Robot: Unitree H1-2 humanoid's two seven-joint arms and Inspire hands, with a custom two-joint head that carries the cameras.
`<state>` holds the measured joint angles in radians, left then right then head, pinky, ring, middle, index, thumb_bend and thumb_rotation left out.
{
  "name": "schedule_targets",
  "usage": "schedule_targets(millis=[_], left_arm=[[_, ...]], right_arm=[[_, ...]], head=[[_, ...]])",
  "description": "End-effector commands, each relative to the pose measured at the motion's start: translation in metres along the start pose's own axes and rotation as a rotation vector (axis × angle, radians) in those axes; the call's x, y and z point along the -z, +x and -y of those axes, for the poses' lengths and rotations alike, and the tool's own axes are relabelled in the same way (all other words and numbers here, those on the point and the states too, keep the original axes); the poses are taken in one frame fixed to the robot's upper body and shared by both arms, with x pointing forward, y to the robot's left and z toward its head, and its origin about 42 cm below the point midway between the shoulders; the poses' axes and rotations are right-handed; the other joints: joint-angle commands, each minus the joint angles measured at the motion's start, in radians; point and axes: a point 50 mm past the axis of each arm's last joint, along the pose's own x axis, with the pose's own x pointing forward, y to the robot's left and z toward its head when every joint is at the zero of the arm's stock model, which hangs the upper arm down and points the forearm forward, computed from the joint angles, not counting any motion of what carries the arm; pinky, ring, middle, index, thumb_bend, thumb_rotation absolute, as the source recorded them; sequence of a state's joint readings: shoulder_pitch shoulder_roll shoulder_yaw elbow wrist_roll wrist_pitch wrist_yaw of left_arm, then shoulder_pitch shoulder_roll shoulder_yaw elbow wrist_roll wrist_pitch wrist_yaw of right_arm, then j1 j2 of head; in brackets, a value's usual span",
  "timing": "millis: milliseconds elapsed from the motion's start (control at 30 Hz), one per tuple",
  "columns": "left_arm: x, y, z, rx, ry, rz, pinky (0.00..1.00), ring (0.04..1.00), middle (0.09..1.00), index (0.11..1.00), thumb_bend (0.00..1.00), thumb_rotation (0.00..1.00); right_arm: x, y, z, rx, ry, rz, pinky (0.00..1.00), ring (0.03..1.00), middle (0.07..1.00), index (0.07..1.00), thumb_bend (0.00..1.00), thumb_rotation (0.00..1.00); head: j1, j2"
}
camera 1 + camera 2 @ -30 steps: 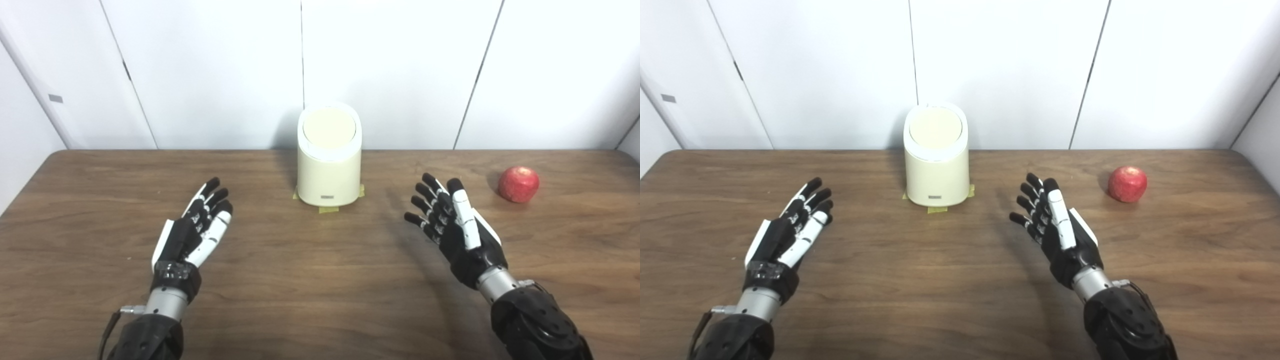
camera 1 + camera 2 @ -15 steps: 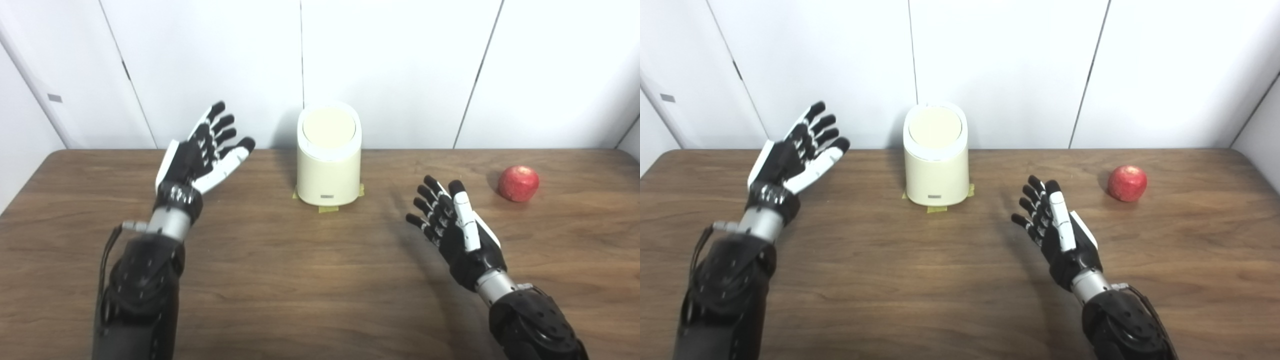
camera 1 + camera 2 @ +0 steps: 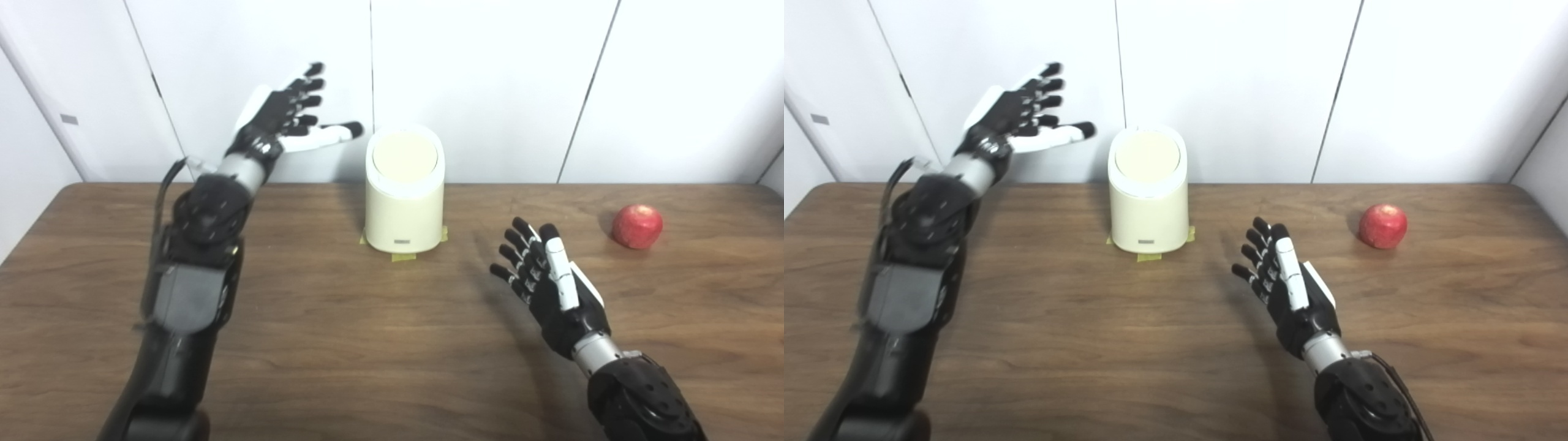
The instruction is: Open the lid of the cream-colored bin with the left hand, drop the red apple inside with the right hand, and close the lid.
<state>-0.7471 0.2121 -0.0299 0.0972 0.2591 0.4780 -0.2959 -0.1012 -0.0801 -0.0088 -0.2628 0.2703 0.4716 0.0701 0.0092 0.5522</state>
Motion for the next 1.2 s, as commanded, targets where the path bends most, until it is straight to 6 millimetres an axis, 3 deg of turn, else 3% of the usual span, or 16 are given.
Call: schedule_targets(millis=[0, 233, 467, 600, 700, 933, 1167], left_arm=[[-0.029, 0.018, -0.008, -0.003, 0.04, 0.042, 0.89, 0.925, 0.958, 0.974, 0.86, 0.15], [-0.047, 0.055, 0.008, 0.061, 0.117, -0.021, 0.91, 0.94, 0.972, 0.991, 0.9, 0.1], [-0.066, 0.08, 0.028, 0.047, 0.379, -0.072, 0.88, 0.957, 0.975, 0.989, 0.9, 0.03], [-0.068, 0.087, 0.038, 0.014, 0.494, -0.076, 0.82, 0.961, 0.988, 0.971, 0.92, 0.03], [-0.066, 0.09, 0.043, -0.006, 0.537, -0.073, 0.85, 0.98, 0.999, 0.964, 0.92, 0.03], [-0.063, 0.094, 0.051, -0.011, 0.601, -0.047, 0.75, 0.923, 0.994, 0.957, 0.93, 0.0], [-0.06, 0.094, 0.053, -0.014, 0.686, -0.014, 0.71, 0.892, 0.983, 0.949, 0.94, 0.0]], right_arm=[[-0.021, 0.006, -0.006, -0.03, -0.023, 0.095, 0.88, 0.98, 0.992, 0.985, 0.52, 0.99], [-0.024, 0.007, -0.009, -0.024, -0.005, 0.109, 0.88, 0.971, 0.981, 0.981, 0.52, 1.0], [-0.028, 0.006, -0.009, -0.018, -0.003, 0.124, 0.89, 0.97, 0.981, 0.986, 0.5, 1.0], [-0.028, 0.005, -0.009, -0.014, -0.005, 0.127, 0.89, 0.969, 0.981, 0.988, 0.51, 1.0], [-0.029, 0.005, -0.01, -0.011, 0.0, 0.128, 0.88, 0.966, 0.978, 0.986, 0.51, 1.0], [-0.03, 0.005, -0.012, -0.008, -0.007, 0.134, 0.88, 0.965, 0.978, 0.987, 0.53, 1.0], [-0.031, 0.004, -0.014, -0.003, -0.003, 0.146, 0.87, 0.959, 0.974, 0.981, 0.53, 1.0]], head=[[0.001, 0.001], [0.0, -0.004], [0.007, -0.004], [0.01, -0.009], [0.009, -0.01], [0.007, -0.012], [0.003, -0.014]])
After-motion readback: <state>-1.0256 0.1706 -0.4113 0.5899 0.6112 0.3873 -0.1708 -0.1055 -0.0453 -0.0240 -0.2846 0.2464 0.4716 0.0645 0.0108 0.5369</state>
